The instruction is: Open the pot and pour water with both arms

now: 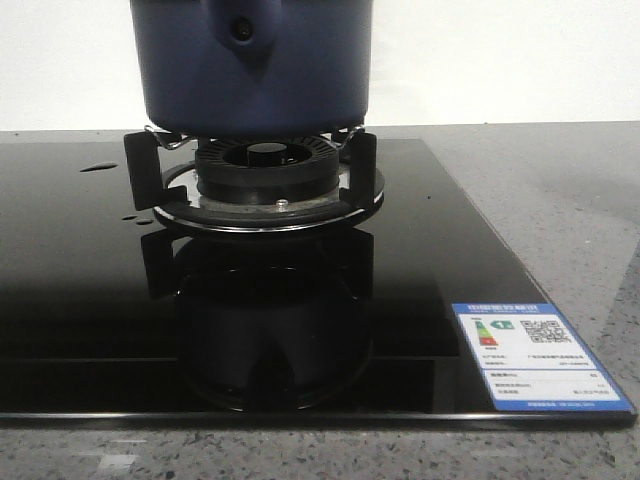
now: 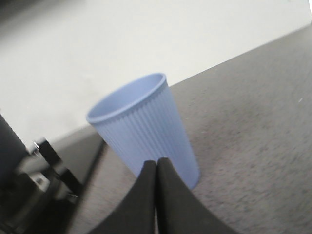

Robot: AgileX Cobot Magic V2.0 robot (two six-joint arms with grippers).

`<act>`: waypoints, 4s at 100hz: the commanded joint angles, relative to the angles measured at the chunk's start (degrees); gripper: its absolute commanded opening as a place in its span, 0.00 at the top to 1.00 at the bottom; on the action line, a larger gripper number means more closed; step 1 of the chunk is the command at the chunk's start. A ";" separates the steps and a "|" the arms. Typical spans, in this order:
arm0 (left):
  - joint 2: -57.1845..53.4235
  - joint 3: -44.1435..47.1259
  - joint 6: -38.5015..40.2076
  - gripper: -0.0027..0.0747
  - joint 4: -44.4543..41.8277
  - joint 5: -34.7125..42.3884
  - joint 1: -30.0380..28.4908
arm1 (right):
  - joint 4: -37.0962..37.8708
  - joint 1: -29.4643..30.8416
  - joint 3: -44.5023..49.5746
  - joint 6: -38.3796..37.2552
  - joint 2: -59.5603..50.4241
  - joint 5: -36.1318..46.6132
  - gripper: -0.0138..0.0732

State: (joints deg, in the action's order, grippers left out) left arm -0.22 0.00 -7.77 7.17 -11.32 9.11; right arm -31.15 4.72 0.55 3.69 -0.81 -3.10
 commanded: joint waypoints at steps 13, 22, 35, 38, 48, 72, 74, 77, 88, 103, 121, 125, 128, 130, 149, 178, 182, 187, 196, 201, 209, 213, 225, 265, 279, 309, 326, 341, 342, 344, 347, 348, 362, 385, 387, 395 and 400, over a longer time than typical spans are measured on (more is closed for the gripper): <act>-1.54 1.96 0.68 0.99 17.06 18.16 -0.14 | -16.51 0.34 1.52 0.27 -0.74 4.51 0.93; -1.54 1.96 0.68 0.99 29.42 23.81 -0.14 | -18.05 0.34 1.31 0.27 -0.74 4.51 0.93; -1.54 1.86 0.68 0.99 40.84 28.28 -0.14 | -18.05 0.34 -0.74 0.27 -0.74 3.53 0.93; -1.54 1.86 0.68 0.99 42.78 28.54 -0.14 | -18.05 0.34 -1.33 0.27 -0.74 3.10 0.93; -1.54 1.86 0.68 0.99 47.95 28.81 -0.14 | -18.05 0.34 -3.42 0.27 -0.74 2.09 0.93; -1.54 1.86 0.68 0.99 53.23 28.69 -0.14 | -13.90 0.34 -8.89 0.37 -0.36 -4.62 0.93; -1.54 1.75 0.68 0.99 53.23 28.69 -0.14 | -13.56 0.34 -9.21 0.37 -0.21 -5.41 0.93; -1.54 1.62 0.68 0.99 53.23 28.69 -0.14 | -13.17 0.34 -9.94 0.37 0.06 -6.36 0.93; -1.54 0.24 0.68 0.99 52.93 26.64 -0.03 | -12.96 0.34 -12.70 0.37 2.08 -10.54 0.93; 0.07 -5.58 0.68 0.99 44.42 9.90 0.07 | -10.91 0.34 -19.09 0.37 7.60 -19.33 0.93; 7.41 -14.73 0.37 0.99 39.68 -3.24 0.07 | -9.56 0.34 -30.20 0.37 19.49 -38.25 0.93; 9.75 -16.42 0.01 0.99 39.68 -5.61 0.07 | -9.56 0.34 -32.58 0.37 22.69 -42.51 0.93; 11.40 -18.18 -0.73 0.99 39.68 -8.50 0.07 | -9.56 0.34 -35.00 0.26 25.30 -46.90 0.93; 12.68 -19.29 -1.58 0.99 39.83 -10.43 0.07 | -9.56 0.34 -35.95 0.26 26.36 -49.50 0.93; 24.85 -29.67 -17.44 0.99 51.01 -27.59 0.07 | -9.56 0.34 -47.27 1.24 36.00 -64.35 0.93; 43.63 -43.70 -50.98 0.99 78.49 -51.09 0.07 | -10.06 0.34 -52.64 8.29 37.13 -66.02 0.93; 45.28 -45.53 -55.51 0.99 79.22 -51.93 0.07 | -10.06 0.34 -52.64 10.67 37.00 -65.43 0.93; 47.25 -47.67 -59.37 0.99 78.46 -51.93 0.07 | -10.06 0.34 -52.64 14.37 36.62 -64.26 0.93; 50.48 -50.92 -67.02 0.98 76.66 -52.03 0.07 | -10.06 0.34 -52.64 17.33 35.33 -61.21 0.93; 51.97 -52.14 -71.03 0.95 76.51 -52.41 0.07 | -10.36 0.34 -52.64 19.24 34.92 -60.03 0.93; 54.02 -53.52 -76.78 0.81 76.51 -52.28 0.07 | -10.46 0.34 -52.64 21.65 34.34 -58.64 0.93; 54.71 -53.80 -78.75 0.73 76.77 -51.53 0.07 | -10.46 0.34 -52.64 22.14 34.25 -58.44 0.92; 56.60 -53.77 -83.02 0.44 78.50 -47.31 0.07 | -10.46 0.34 -52.64 22.88 34.11 -58.28 0.81; 66.55 -56.29 -93.04 0.28 87.23 -42.74 0.07 | -10.60 0.22 -52.64 26.08 31.66 -55.79 0.29; 71.80 -60.08 -93.86 0.28 88.00 -43.49 0.07 | -10.60 0.22 -52.76 26.50 30.34 -55.79 0.29; 81.01 -66.56 -94.04 0.20 87.76 -44.95 0.45 | -10.29 0.22 -52.98 26.50 28.13 -55.90 0.29; 84.22 -68.68 -101.85 0.20 87.76 -44.43 2.76 | -9.92 0.22 -52.98 26.50 28.13 -55.71 0.29; 85.98 -69.07 -104.36 0.20 88.57 -41.93 4.64 | -9.92 0.22 -52.98 26.50 28.13 -55.71 0.29; 86.19 -69.07 -104.36 0.20 88.59 -41.79 4.64 | -9.92 0.22 -52.98 26.50 28.13 -55.71 0.29; 86.43 -69.07 -104.36 0.20 88.70 -41.66 4.64 | -9.92 0.22 -52.98 26.50 28.13 -55.71 0.29; 86.72 -69.07 -104.36 0.20 89.08 -41.38 4.64 | -9.92 0.22 -52.98 26.50 28.13 -55.71 0.29; 86.74 -69.07 -104.36 0.20 89.32 -41.37 4.64 | -9.92 0.22 -52.98 26.50 28.13 -55.71 0.29; 87.85 -69.07 -104.36 0.20 93.09 -40.10 4.64 | -9.92 0.22 -52.98 26.50 28.13 -55.71 0.29; 89.52 -69.07 -104.36 0.20 98.01 -38.37 4.64 | -9.92 0.22 -52.98 26.50 28.13 -55.71 0.29; 89.54 -69.07 -104.36 0.20 98.01 -38.49 4.64 | -9.92 0.22 -52.98 26.50 28.13 -55.71 0.29; 90.17 -69.07 -104.36 0.20 98.01 -38.93 4.64 | -9.92 0.22 -52.98 26.50 28.13 -55.57 0.29; 90.55 -69.07 -104.36 0.20 98.01 -39.88 4.64 | -9.92 0.22 -52.98 26.50 28.13 -55.47 0.29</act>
State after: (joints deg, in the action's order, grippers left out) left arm 91.66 -67.40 -112.24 100.89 -49.06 13.40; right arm -39.24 4.72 -50.65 29.60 27.02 -62.25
